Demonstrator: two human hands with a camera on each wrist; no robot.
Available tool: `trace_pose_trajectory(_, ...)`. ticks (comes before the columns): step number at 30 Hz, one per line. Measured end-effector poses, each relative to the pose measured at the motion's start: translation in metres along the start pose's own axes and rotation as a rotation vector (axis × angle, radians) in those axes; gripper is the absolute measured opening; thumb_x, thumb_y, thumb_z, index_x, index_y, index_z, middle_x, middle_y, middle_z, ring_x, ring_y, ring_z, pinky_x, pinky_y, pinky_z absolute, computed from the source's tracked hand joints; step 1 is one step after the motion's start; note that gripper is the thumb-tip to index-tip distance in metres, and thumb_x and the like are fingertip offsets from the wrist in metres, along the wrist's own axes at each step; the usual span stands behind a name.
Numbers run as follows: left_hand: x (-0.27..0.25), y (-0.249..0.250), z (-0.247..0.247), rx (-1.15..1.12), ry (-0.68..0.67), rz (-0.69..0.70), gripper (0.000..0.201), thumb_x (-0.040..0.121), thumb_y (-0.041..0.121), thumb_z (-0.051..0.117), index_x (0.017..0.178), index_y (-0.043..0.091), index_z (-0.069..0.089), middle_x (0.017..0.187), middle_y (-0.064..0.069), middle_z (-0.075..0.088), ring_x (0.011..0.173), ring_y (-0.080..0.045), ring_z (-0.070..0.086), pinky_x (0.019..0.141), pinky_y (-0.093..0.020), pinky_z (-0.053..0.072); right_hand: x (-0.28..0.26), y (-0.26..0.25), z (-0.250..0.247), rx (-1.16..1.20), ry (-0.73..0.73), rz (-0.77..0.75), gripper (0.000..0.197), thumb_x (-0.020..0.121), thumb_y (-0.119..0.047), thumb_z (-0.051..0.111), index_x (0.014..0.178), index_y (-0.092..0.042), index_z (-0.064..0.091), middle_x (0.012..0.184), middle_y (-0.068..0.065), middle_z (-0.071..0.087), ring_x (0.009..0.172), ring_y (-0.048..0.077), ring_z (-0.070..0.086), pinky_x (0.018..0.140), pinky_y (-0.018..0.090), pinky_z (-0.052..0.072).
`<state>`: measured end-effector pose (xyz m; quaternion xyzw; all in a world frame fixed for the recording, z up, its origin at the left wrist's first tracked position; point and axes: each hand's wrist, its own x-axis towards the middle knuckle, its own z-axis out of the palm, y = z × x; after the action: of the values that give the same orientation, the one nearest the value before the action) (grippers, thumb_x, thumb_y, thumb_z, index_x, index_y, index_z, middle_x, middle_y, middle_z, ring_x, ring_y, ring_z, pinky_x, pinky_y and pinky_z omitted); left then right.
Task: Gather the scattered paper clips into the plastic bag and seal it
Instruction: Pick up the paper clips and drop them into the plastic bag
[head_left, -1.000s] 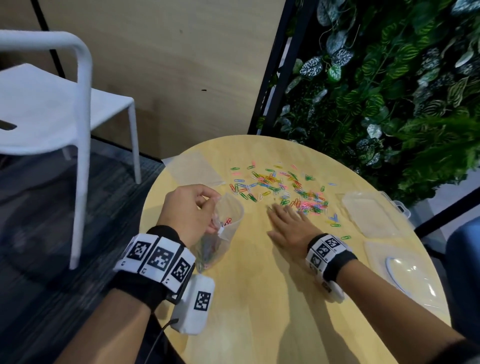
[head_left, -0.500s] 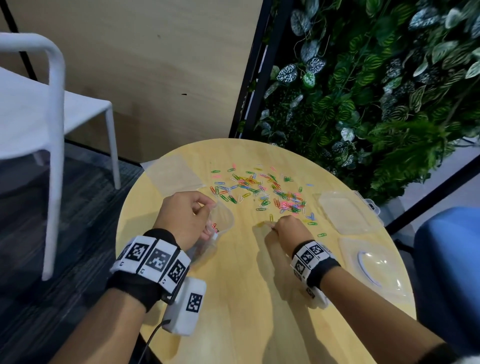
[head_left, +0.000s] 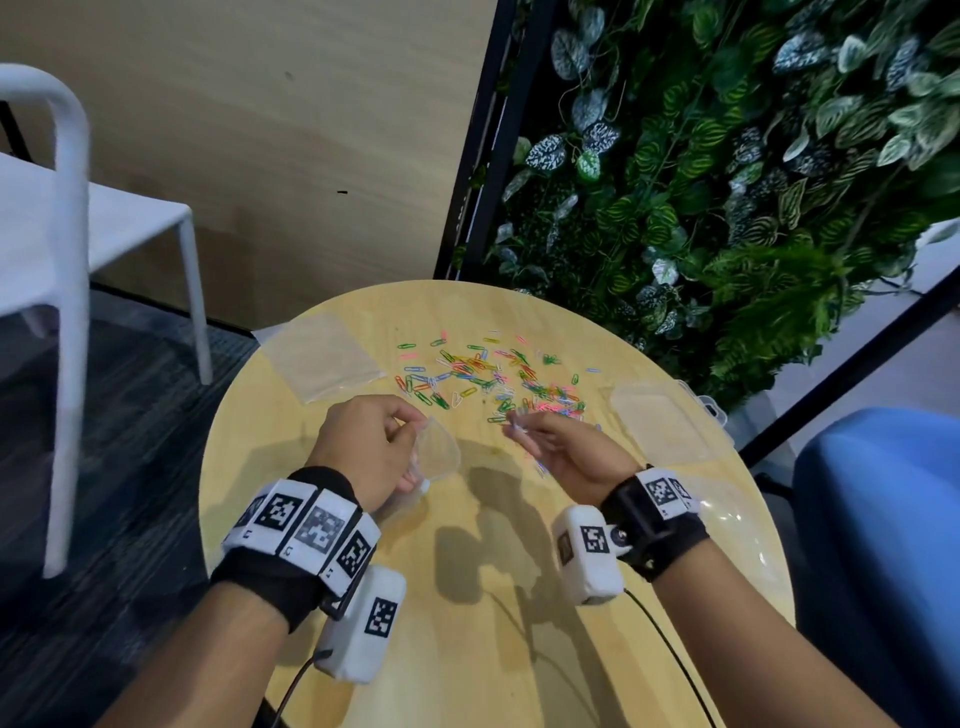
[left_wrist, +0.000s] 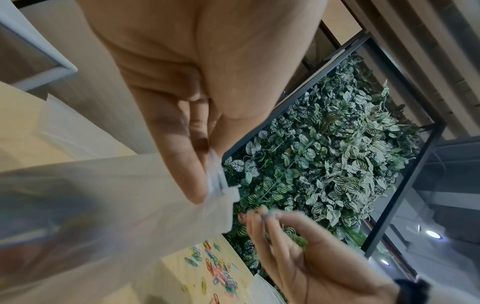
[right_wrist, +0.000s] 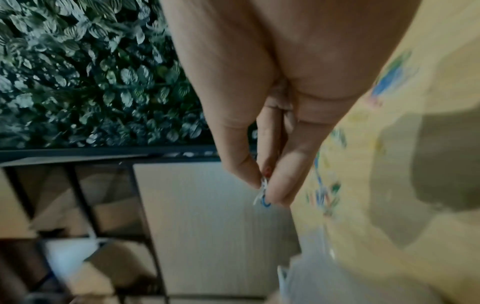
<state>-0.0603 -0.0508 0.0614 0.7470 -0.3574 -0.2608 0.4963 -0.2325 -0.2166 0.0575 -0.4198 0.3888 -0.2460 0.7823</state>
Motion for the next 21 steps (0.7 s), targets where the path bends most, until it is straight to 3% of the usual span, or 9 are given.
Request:
trace_pose_trajectory(3, 0.0, 0.002, 0.007, 0.021, -0.014, 0.007, 0.014, 0.095, 0.008, 0.059, 0.088, 0.015, 0.07, 0.063, -0.005, 0.069, 0.046, -0.022, 0.069, 0.052, -0.026, 0.058, -0.016, 0.01, 0.034, -0.178, -0.151, -0.001, 0.018, 0.087, 0.007, 0.059, 0.102, 0.016, 0.064, 0.094, 0.022, 0.071, 0.085, 0.023, 0.072, 0.077, 0.022, 0.059)
trace_pose_trajectory(7, -0.002, 0.006, 0.012, 0.029, -0.019, 0.008, 0.012, 0.095, 0.011, 0.06, 0.09, 0.013, 0.07, 0.07, -0.007, 0.07, 0.041, -0.015, 0.067, 0.044, -0.019, 0.054, -0.018, 0.026, 0.054, -0.662, -0.089, -0.147, 0.016, 0.089, 0.007, 0.057, 0.098, 0.008, 0.071, 0.097, 0.025, 0.071, 0.082, 0.024, 0.07, 0.086, 0.029, 0.058)
trace_pose_trajectory(10, -0.002, 0.008, 0.014, 0.03, -0.032, 0.01, 0.012, 0.095, 0.011, 0.06, 0.089, 0.013, 0.071, 0.071, -0.007, 0.07, 0.045, -0.018, 0.069, 0.05, -0.025, 0.059, -0.021, 0.028, 0.057, -1.069, -0.053, -0.302, 0.025, 0.086, 0.006, 0.055, 0.098, -0.003, 0.075, 0.09, 0.012, 0.075, 0.074, 0.011, 0.07, 0.078, 0.017, 0.056)
trace_pose_trajectory(12, -0.002, 0.008, 0.015, 0.026, -0.041, 0.011, 0.012, 0.094, 0.01, 0.06, 0.09, 0.013, 0.071, 0.067, -0.007, 0.071, 0.047, -0.02, 0.07, 0.055, -0.029, 0.061, -0.025, 0.028, 0.058, -1.35, -0.057, -0.475, 0.021, 0.084, -0.005, 0.061, 0.095, -0.011, 0.078, 0.086, 0.003, 0.076, 0.07, 0.007, 0.065, 0.068, 0.007, 0.047)
trace_pose_trajectory(14, -0.001, 0.009, 0.016, 0.016, -0.04, 0.01, 0.013, 0.095, 0.01, 0.06, 0.089, 0.013, 0.071, 0.064, -0.007, 0.071, 0.048, -0.021, 0.07, 0.058, -0.033, 0.062, -0.027, 0.023, 0.057, -1.436, -0.082, -0.562, 0.017, 0.085, -0.013, 0.064, 0.093, -0.017, 0.079, 0.086, -0.003, 0.075, 0.07, 0.006, 0.062, 0.066, 0.007, 0.043)
trace_pose_trajectory(16, 0.0, 0.008, 0.013, 0.005, -0.027, 0.007, 0.014, 0.095, 0.009, 0.059, 0.089, 0.013, 0.071, 0.064, -0.007, 0.071, 0.049, -0.023, 0.071, 0.06, -0.037, 0.063, -0.025, 0.011, 0.046, -1.334, 0.004, -0.586, 0.015, 0.085, -0.015, 0.066, 0.092, -0.017, 0.079, 0.084, -0.005, 0.075, 0.068, 0.005, 0.063, 0.068, 0.009, 0.047)
trace_pose_trajectory(18, 0.003, 0.007, 0.008, -0.013, -0.013, 0.005, 0.016, 0.094, 0.007, 0.058, 0.089, 0.013, 0.071, 0.063, -0.007, 0.07, 0.049, -0.025, 0.071, 0.061, -0.04, 0.063, -0.017, -0.003, 0.021, -1.192, 0.181, -0.484, 0.017, 0.084, -0.016, 0.07, 0.1, -0.013, 0.076, 0.089, -0.001, 0.073, 0.062, 0.011, 0.067, 0.063, 0.02, 0.056)
trace_pose_trajectory(20, 0.003, 0.005, 0.001, -0.029, -0.002, 0.0, 0.017, 0.094, 0.006, 0.058, 0.088, 0.013, 0.072, 0.062, -0.006, 0.07, 0.05, -0.025, 0.071, 0.06, -0.039, 0.063, -0.006, -0.006, -0.013, -1.208, 0.345, -0.172, 0.047, 0.079, -0.025, 0.078, 0.121, -0.012, 0.062, 0.109, 0.006, 0.066, 0.06, 0.014, 0.068, 0.055, 0.021, 0.057)
trace_pose_trajectory(21, 0.003, 0.005, -0.002, -0.038, -0.002, -0.004, 0.017, 0.094, 0.005, 0.058, 0.088, 0.014, 0.072, 0.062, -0.006, 0.07, 0.051, -0.025, 0.071, 0.06, -0.039, 0.063, -0.001, -0.003, -0.026, -1.231, 0.393, 0.015, 0.07, 0.074, -0.032, 0.081, 0.133, -0.01, 0.051, 0.12, 0.01, 0.062, 0.067, 0.017, 0.07, 0.059, 0.024, 0.059)
